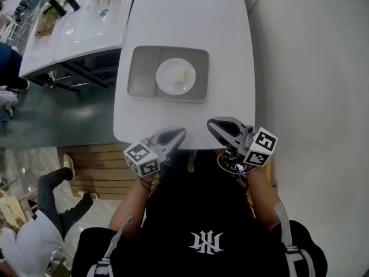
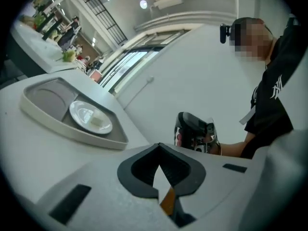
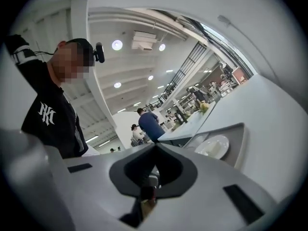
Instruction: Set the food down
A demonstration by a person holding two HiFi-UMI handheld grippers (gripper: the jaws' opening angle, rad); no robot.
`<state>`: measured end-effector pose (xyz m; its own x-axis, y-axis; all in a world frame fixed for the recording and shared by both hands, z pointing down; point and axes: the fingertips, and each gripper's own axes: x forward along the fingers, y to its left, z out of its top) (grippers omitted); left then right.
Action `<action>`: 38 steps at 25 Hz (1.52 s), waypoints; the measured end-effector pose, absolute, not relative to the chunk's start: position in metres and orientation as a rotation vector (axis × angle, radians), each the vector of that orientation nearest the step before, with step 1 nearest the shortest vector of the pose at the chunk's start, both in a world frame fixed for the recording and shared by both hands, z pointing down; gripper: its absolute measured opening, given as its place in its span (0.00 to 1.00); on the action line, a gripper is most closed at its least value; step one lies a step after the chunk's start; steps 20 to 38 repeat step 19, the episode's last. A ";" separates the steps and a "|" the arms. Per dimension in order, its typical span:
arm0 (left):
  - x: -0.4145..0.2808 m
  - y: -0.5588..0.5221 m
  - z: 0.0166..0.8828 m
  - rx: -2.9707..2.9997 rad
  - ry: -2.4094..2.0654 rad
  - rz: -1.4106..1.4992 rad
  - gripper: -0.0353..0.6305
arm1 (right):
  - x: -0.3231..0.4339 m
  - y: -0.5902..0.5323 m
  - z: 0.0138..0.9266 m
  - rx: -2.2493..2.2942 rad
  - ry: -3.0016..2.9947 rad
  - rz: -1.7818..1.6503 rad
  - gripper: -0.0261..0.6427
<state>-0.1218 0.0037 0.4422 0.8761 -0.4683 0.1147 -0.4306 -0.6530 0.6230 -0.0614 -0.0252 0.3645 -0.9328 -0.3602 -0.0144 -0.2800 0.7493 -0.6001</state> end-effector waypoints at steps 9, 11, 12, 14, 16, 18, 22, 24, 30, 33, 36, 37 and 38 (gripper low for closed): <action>-0.105 0.052 0.357 2.532 -0.651 -0.185 0.06 | -0.059 0.062 0.310 -0.174 2.779 -0.788 0.04; -0.097 0.076 0.341 2.540 -0.635 -0.220 0.06 | -0.042 0.083 0.303 -0.166 2.740 -0.799 0.04; -0.092 0.085 0.339 2.529 -0.634 -0.231 0.06 | -0.032 0.090 0.304 -0.173 2.723 -0.817 0.04; -0.082 0.099 0.345 2.492 -0.652 -0.242 0.06 | -0.016 0.102 0.312 -0.188 2.706 -0.855 0.04; -0.072 0.113 0.355 2.466 -0.663 -0.233 0.06 | -0.004 0.115 0.320 -0.182 2.705 -0.881 0.04; -0.060 0.129 0.366 2.457 -0.655 -0.209 0.06 | 0.010 0.128 0.328 -0.180 2.704 -0.904 0.04; -0.053 0.137 0.372 2.453 -0.648 -0.196 0.06 | 0.017 0.133 0.332 -0.181 2.703 -0.916 0.04; -0.053 0.137 0.372 2.453 -0.648 -0.196 0.06 | 0.017 0.133 0.332 -0.181 2.703 -0.916 0.04; -0.053 0.137 0.372 2.453 -0.648 -0.196 0.06 | 0.017 0.133 0.332 -0.181 2.703 -0.916 0.04; -0.053 0.137 0.372 2.453 -0.648 -0.196 0.06 | 0.017 0.133 0.332 -0.181 2.703 -0.916 0.04; -0.053 0.137 0.372 2.453 -0.648 -0.196 0.06 | 0.017 0.133 0.332 -0.181 2.703 -0.916 0.04; -0.053 0.137 0.372 2.453 -0.648 -0.196 0.06 | 0.017 0.133 0.332 -0.181 2.703 -0.916 0.04; -0.053 0.137 0.372 2.453 -0.648 -0.196 0.06 | 0.017 0.133 0.332 -0.181 2.703 -0.916 0.04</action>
